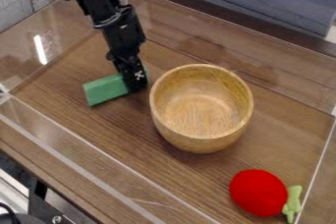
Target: Put the green block in the brown bowl
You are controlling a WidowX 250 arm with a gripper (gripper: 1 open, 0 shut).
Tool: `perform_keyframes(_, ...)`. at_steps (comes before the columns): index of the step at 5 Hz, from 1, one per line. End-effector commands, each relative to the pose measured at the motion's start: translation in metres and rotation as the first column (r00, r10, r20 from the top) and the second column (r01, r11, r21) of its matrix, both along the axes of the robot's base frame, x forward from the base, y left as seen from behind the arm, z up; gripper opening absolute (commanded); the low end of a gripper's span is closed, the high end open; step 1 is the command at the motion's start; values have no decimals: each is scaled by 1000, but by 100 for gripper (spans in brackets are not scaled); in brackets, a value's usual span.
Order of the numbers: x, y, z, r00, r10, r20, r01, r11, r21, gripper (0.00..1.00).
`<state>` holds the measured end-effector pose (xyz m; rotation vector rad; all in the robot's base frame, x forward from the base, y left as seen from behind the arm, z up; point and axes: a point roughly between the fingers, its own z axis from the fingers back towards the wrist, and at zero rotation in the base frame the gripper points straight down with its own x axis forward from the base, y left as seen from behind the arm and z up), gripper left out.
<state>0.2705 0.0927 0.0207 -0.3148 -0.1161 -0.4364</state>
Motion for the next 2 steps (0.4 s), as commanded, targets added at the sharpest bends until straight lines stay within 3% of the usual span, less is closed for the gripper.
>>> perform_keyframes(1,0,1,16,999,46,5,-46,999,20,0)
perform_keyframes(2,-2,-3,24,996,87,-16,-86,996,25,0)
